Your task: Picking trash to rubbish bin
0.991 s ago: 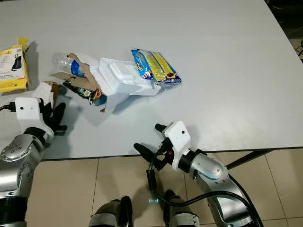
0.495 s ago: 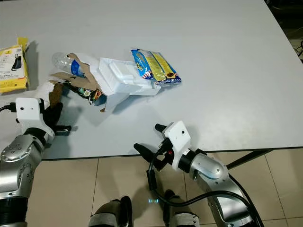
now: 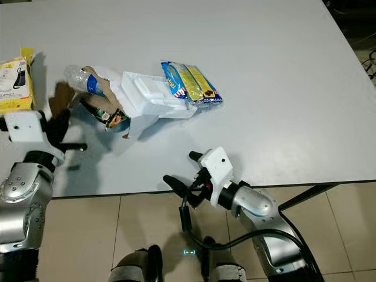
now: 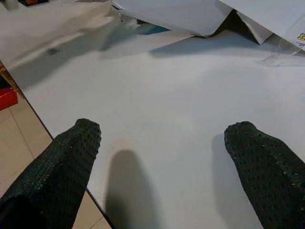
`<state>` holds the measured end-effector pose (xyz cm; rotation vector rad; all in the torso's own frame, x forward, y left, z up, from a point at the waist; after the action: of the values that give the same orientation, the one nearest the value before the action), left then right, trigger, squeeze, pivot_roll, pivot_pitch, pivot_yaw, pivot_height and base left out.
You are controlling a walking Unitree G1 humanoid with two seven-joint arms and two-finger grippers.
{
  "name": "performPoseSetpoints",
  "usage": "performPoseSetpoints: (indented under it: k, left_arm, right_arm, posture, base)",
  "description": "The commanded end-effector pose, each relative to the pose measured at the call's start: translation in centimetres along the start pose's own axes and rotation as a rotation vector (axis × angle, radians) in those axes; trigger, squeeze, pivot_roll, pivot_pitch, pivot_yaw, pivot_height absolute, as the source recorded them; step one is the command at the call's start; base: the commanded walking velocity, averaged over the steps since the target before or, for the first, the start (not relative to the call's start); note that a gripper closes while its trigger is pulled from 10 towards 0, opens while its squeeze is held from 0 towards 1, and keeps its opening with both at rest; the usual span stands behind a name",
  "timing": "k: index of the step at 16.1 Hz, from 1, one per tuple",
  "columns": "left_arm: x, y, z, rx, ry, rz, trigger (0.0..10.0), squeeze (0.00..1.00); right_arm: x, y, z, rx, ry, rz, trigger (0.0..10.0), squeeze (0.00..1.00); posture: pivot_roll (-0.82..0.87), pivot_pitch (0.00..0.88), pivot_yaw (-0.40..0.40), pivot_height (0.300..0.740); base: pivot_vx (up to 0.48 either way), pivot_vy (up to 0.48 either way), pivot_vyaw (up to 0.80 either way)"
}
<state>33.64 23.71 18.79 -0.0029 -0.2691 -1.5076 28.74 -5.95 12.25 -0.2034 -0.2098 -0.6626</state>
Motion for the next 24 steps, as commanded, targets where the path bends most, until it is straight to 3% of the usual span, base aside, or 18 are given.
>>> performPoseSetpoints:
  k: [1, 9, 13, 14, 15, 18, 20, 22, 23, 24]
  left_arm:
    - [0.2, -0.5, 0.0, 0.008, 0.01, 0.005, 0.0, 0.0]
    - [2.9, -1.9, -0.1, 0.05, -0.033, -0.015, 0.0, 0.0]
    - [3.8, -2.7, -0.5, 0.053, -0.05, -0.007, 0.0, 0.0]
    - [4.1, -2.9, -0.9, 0.035, -0.048, -0.018, 3.6, 0.0]
    - [4.2, -2.9, -1.1, 0.028, -0.057, -0.012, 10.0, 0.0]
    - [4.3, -3.2, -1.3, 0.016, -0.053, 0.015, 10.0, 0.0]
    - [4.1, -3.4, -1.5, 0.012, -0.043, 0.035, 10.0, 0.0]
    - [2.6, -4.8, -2.6, -0.031, -0.024, 0.108, 10.0, 0.0]
    - [2.6, -4.8, -2.6, -0.031, -0.024, 0.108, 10.0, 0.0]
    - [1.9, -5.9, -3.2, -0.058, -0.009, 0.146, 10.0, 0.0]
  right_arm:
    - [-0.3, 0.2, -0.7, -0.017, 0.016, 0.01, 10.0, 1.0]
    - [1.1, 1.9, 0.8, 0.08, 0.064, -0.044, 10.0, 1.0]
    - [2.9, 2.6, 1.5, 0.114, 0.131, -0.143, 10.0, 1.0]
    - [3.6, 2.7, 1.5, 0.111, 0.141, -0.184, 10.0, 0.14]
    - [4.1, 2.8, 1.4, 0.103, 0.156, -0.213, 10.0, 0.0]
    - [5.8, 3.0, 1.3, 0.096, 0.153, -0.316, 10.0, 0.0]
    - [6.0, 3.2, 1.4, 0.105, 0.168, -0.324, 10.0, 0.0]
    - [6.9, 3.4, 1.6, 0.092, 0.12, -0.382, 10.0, 0.0]
    - [6.9, 3.4, 1.6, 0.092, 0.12, -0.382, 10.0, 0.0]
    - [7.3, 3.5, 1.3, 0.068, 0.085, -0.407, 10.0, 0.0]
  posture:
    - [-0.04, 0.207, 0.018, 0.74]
    - [-0.01, 0.166, 0.03, 0.74]
    - [0.0, 0.155, 0.032, 0.74]
    - [0.0, 0.154, 0.031, 0.74]
    - [0.0, 0.154, 0.028, 0.74]
    - [0.01, 0.156, 0.019, 0.74]
    - [0.01, 0.159, 0.016, 0.74]
    - [0.02, 0.168, 0.013, 0.74]
    - [0.02, 0.168, 0.013, 0.74]
    - [0.04, 0.179, 0.01, 0.74]
  base:
    - [0.0, 0.0, 0.0]
    - [0.0, 0.0, 0.0]
    - [0.0, 0.0, 0.0]
    - [0.0, 0.0, 0.0]
    - [0.0, 0.0, 0.0]
    - [0.0, 0.0, 0.0]
    - [0.0, 0.0, 0.0]
    - [0.0, 0.0, 0.0]
    - [0.0, 0.0, 0.0]
    - [0.0, 0.0, 0.0]
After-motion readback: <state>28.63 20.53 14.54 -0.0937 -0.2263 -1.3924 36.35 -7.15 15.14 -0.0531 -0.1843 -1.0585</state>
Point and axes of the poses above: a point about 5 cm out from each wrist's last joint towards the gripper, its own y axis pointing out of the wrist towards the gripper, its own z axis along the axis of the wrist's last joint, x = y × z, the point moved 5 cm from there along y, pointing out of the wrist towards the gripper, and after that the axes turned 15 degrees about -y, right-handed, at the moved point
